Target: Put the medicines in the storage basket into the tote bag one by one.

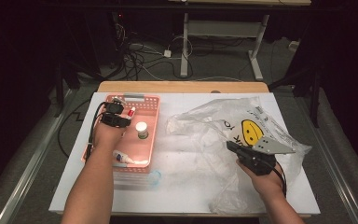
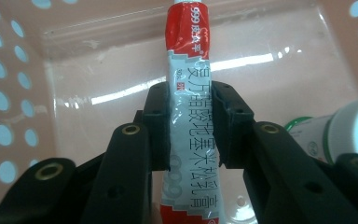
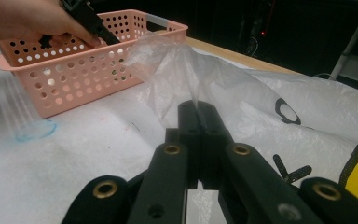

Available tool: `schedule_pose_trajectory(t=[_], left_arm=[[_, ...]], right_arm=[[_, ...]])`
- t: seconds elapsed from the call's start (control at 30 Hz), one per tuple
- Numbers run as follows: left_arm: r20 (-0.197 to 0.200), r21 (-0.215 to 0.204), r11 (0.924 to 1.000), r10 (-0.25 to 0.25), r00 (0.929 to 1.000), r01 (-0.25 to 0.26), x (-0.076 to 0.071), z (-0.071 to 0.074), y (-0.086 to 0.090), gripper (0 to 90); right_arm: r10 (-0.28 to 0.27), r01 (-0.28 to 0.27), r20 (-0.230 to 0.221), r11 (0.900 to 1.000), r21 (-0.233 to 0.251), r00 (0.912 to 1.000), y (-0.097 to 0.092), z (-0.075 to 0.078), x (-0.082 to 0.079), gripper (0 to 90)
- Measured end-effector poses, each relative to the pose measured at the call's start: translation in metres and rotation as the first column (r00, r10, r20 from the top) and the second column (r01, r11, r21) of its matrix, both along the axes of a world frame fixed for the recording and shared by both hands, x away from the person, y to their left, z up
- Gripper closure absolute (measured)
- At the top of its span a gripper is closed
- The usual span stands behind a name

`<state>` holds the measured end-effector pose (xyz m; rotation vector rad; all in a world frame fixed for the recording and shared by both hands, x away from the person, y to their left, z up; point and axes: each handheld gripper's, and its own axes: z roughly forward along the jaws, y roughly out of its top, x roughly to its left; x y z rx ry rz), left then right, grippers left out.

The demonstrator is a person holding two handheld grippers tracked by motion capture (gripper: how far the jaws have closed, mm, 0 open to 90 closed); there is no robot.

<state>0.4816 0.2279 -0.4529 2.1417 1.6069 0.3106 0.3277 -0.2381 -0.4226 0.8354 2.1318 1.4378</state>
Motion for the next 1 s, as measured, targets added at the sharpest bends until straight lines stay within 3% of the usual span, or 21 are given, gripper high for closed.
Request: schedule_pose_trajectory(t=[0.4, 0.6, 1.0], left_arm=[[0.048, -0.013, 0.9998, -0.015, 0.9987, 0.016, -0.016, 0.017, -0.003, 67.8], [0.074, -0.043, 0.9989, -0.018, 0.9971, 0.021, -0.029, 0.021, -0.002, 67.8], [0.162, -0.090, 0.9941, -0.046, 0.9858, 0.061, -0.054, 0.037, -0.005, 67.8]], right_arm=[[-0.002, 0.002, 0.009, 1.0000, 0.003, 1.0000, -0.001, 0.002, -0.001, 90.0], [-0.007, 0.007, 0.011, 0.9999, 0.008, 0.9999, -0.003, 0.002, 0.000, 90.0], [-0.003, 0.003, 0.007, 0.9999, 0.011, 1.0000, -0.001, 0.002, 0.000, 90.0]])
